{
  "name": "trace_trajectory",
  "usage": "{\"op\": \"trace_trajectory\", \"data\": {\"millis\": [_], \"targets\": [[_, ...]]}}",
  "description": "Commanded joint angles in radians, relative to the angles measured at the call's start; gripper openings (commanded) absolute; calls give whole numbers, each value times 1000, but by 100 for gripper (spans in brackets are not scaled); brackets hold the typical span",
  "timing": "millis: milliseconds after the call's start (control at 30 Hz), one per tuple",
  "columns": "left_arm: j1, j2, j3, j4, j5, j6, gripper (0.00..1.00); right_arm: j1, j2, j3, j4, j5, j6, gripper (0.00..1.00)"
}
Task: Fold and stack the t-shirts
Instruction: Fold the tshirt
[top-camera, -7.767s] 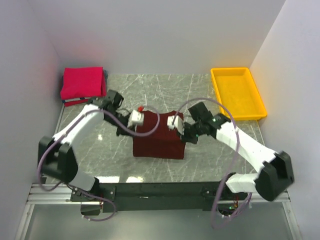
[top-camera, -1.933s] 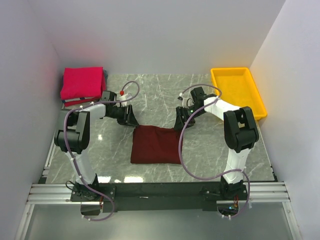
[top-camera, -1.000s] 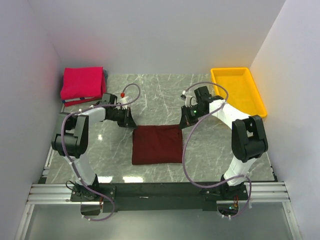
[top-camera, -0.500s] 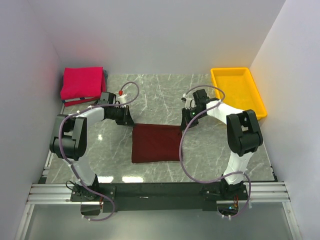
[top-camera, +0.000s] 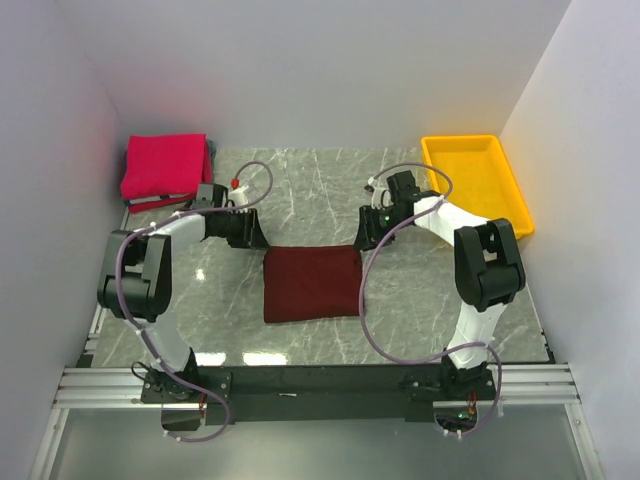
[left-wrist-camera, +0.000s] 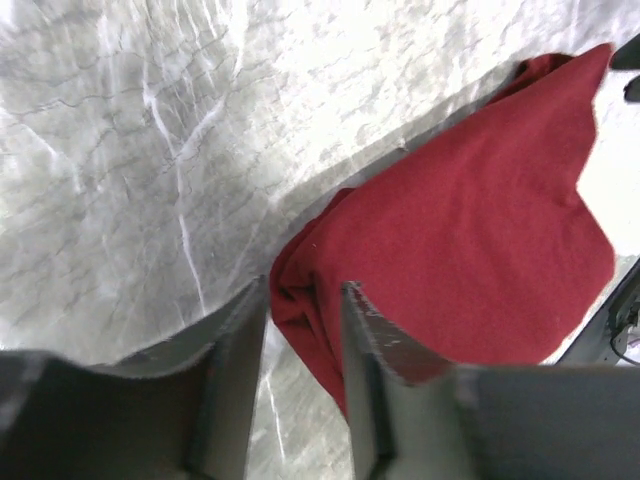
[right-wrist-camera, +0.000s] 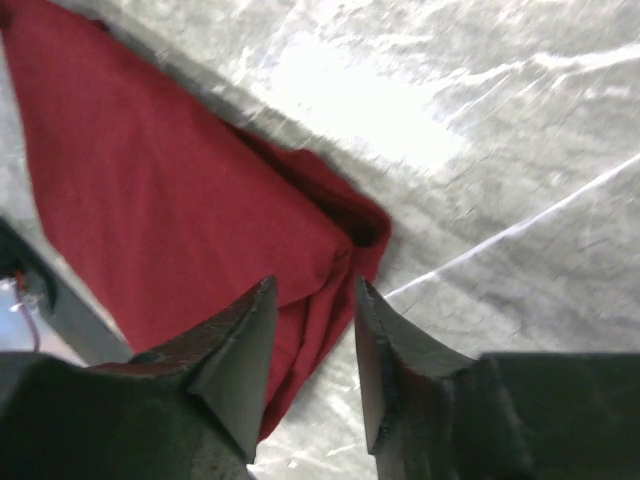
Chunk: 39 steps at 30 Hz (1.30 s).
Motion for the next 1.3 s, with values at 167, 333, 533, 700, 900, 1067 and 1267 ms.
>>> {"op": "trace_trajectory", "data": {"millis": [167,333,533,700,900,1067,1267], "targets": [[5,-153,-59,-51,5,-44,43,14,-82,-55,-14,-98,58,43],[5,-165,-98,-64,6,-38,50,30,-60,-83,8,-90,69,41],[5,-158,-112,-71,31,-29,50,43,-23,-62,11,-85,63,41],[5,-142,-125,-58,43,-34,50,57,-13,-64,11,-79,55,41],[-3,-130,-124,-55,55,-37,50,62,7,-55,16,-67,48,41],[-10,-116,-132,-54,74,-40,49,63,6,-49,5,-65,40,28],[-15,-79,-142,-49,100,-51,40,62,-32,-69,-3,-58,32,7]]}}
